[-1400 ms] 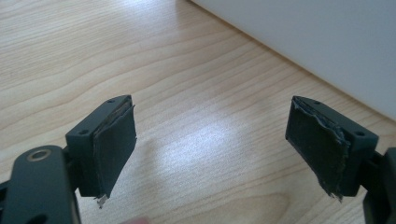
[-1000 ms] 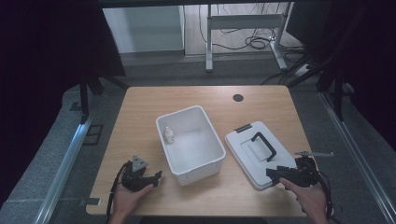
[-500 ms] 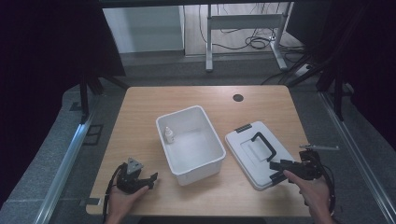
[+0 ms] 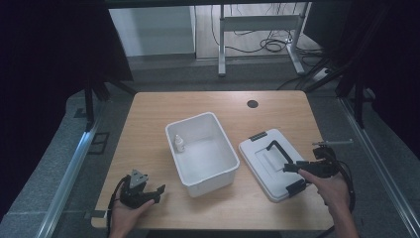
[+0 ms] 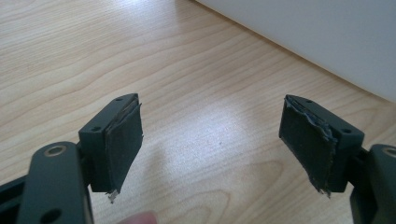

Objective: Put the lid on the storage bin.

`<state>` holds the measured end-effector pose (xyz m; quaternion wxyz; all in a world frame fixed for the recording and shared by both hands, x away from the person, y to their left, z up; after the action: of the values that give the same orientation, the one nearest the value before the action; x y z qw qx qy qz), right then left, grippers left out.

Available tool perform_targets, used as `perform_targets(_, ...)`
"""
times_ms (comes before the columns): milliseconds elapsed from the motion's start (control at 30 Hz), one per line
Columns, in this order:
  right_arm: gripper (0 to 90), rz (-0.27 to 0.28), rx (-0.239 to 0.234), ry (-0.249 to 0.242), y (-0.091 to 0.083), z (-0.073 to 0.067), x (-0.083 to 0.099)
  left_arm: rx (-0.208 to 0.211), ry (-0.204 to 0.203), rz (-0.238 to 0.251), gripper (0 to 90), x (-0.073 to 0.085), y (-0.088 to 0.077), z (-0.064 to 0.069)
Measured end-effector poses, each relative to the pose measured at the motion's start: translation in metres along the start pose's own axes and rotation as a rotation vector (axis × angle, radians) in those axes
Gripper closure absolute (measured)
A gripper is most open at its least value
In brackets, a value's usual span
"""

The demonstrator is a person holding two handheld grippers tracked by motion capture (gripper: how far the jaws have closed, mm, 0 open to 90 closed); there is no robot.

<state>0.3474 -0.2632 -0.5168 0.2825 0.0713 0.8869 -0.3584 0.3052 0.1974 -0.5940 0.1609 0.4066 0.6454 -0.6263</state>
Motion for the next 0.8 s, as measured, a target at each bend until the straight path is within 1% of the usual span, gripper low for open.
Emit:
perform_targets(133, 34.4, -0.008, 0.031, 0.000, -0.002, 0.006, -0.009, -0.001, 0.022, -0.013, 21.4, 0.002, 0.005, 0.002)
perform_targets(200, 34.3, -0.008, 0.040, 0.007, -0.001, 0.009, -0.013, 0.002, 0.023, -0.013, 21.4, 0.002, 0.006, 0.003)
perform_targets(367, 34.4, -0.047, 0.063, 0.015, 0.005, 0.016, -0.025, -0.002, 0.021, -0.007, 21.4, 0.001, 0.005, 0.002)
perform_targets(433, 34.3, -0.062, 0.065, 0.020, 0.008, 0.018, -0.031, -0.003, 0.024, -0.006, 21.4, 0.002, 0.005, 0.002)
perform_targets(500, 34.4, -0.066, 0.068, 0.027, 0.010, 0.019, -0.037, -0.005, 0.028, -0.009, 21.4, 0.003, 0.005, 0.002)
perform_targets(533, 34.4, -0.066, 0.068, 0.027, 0.010, 0.019, -0.037, -0.005, 0.028, -0.009, 21.4, 0.003, 0.005, 0.002)
perform_targets(567, 34.4, -0.078, 0.065, 0.037, 0.013, 0.020, -0.042, -0.005, 0.028, -0.010, 21.4, 0.003, 0.005, 0.001)
perform_targets(600, 34.4, -0.078, 0.065, 0.037, 0.013, 0.020, -0.042, -0.005, 0.029, -0.011, 21.4, 0.003, 0.005, 0.001)
perform_targets(667, 34.5, -0.085, 0.061, 0.052, 0.015, 0.022, -0.046, -0.007, 0.033, -0.012, 21.4, 0.004, 0.005, 0.001)
perform_targets(700, 34.5, -0.090, 0.066, 0.055, 0.017, 0.025, -0.050, -0.009, 0.033, -0.012, 21.4, 0.004, 0.005, 0.000)
perform_targets(767, 34.5, -0.096, 0.068, 0.060, 0.018, 0.025, -0.052, -0.008, 0.033, -0.013, 21.4, 0.004, 0.005, 0.000)
perform_targets(800, 34.5, -0.099, 0.060, 0.065, 0.020, 0.026, -0.057, -0.009, 0.035, -0.017, 21.4, 0.005, 0.005, 0.000)
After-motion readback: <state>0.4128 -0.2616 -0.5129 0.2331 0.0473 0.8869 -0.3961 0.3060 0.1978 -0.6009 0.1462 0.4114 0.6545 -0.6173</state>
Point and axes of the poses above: each handheld gripper's, and its own axes: y roughly forward along the jaws, x roughly out of its underside, z roughly to its right, the point moved 10 cm from there along y, roughly forward along the jaws, and after that the axes turned 14 degrees about -x, right-handed, at the moved point
